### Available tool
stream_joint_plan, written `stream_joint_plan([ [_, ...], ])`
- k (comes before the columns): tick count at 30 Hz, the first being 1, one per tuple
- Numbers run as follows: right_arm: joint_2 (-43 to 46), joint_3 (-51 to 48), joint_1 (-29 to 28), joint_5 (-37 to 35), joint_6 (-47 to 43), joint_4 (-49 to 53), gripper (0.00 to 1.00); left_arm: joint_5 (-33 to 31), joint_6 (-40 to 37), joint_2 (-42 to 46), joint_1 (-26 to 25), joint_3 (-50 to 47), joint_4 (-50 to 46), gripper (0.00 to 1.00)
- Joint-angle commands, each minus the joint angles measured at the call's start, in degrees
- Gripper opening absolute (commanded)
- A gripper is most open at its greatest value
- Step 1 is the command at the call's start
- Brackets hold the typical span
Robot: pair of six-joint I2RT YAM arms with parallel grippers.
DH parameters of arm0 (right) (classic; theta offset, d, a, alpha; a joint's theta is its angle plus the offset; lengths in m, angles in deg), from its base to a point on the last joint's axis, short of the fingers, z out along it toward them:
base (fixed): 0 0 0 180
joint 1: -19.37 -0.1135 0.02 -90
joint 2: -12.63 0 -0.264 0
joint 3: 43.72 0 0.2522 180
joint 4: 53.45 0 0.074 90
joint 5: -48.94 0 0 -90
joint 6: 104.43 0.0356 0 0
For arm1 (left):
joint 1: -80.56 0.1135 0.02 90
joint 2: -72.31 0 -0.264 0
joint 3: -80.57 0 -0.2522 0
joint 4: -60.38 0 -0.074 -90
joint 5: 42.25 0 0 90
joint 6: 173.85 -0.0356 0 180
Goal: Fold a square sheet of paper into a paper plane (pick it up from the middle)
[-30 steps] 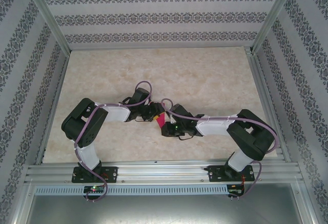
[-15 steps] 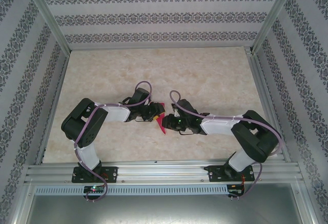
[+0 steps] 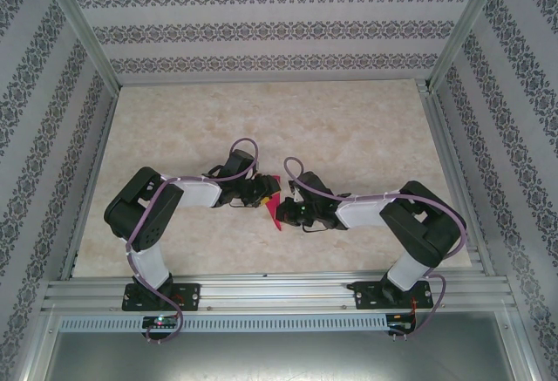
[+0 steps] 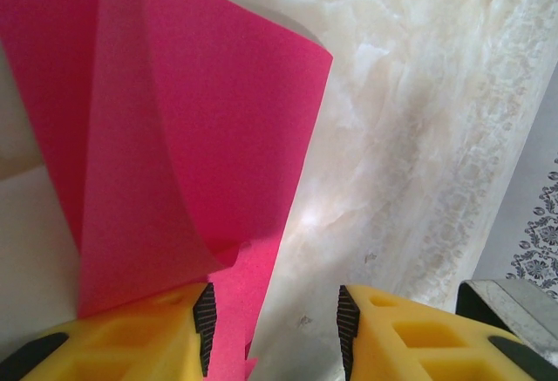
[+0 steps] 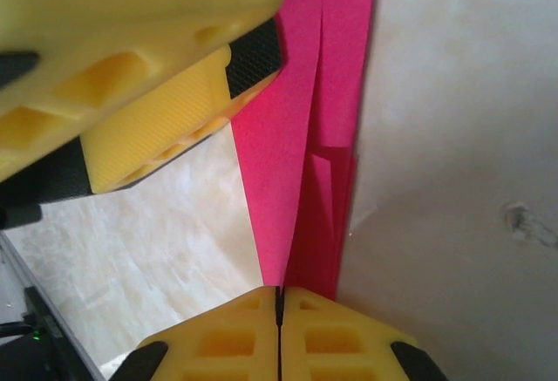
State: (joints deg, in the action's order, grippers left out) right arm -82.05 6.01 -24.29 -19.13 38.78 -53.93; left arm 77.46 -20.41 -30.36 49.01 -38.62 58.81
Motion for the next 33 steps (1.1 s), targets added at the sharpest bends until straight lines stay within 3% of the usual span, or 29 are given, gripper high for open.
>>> stream_joint_plan([
  [1, -1.68, 1.88, -2.41, -0.64, -4.91, 7.63, 0.08, -1.81, -0.52, 0.48, -0.8, -1.17, -4.19, 0.45],
  [7, -3.48, 1.84, -4.14, -3.42, -5.24, 10.4, 0.09, -1.97, -0.29, 0.47, -0.79, -1.12, -4.45, 0.45],
  [13, 0.55, 0.67, -4.24, -3.48, -3.75, 9.18, 0.13, -1.95, -0.33, 0.37, -0.74, -1.17, -4.92, 0.45],
  [22, 3.22, 0.98, -4.95, -2.51, -3.1, 9.45, 0.26, -1.8, -0.25, 0.26, -0.79, -1.06, -4.98, 0.45],
  [27, 3.88, 3.23, -7.77, -8.11, -3.85, 13.26, 0.34, -1.77, -0.08, 0.37, -0.79, -0.95, -5.02, 0.45],
  [33, 2.07, 8.19, -10.94, -16.59, -6.73, 22.82, 0.32, -1.8, -0.06, 0.29, -0.79, -0.91, -4.96, 0.45],
])
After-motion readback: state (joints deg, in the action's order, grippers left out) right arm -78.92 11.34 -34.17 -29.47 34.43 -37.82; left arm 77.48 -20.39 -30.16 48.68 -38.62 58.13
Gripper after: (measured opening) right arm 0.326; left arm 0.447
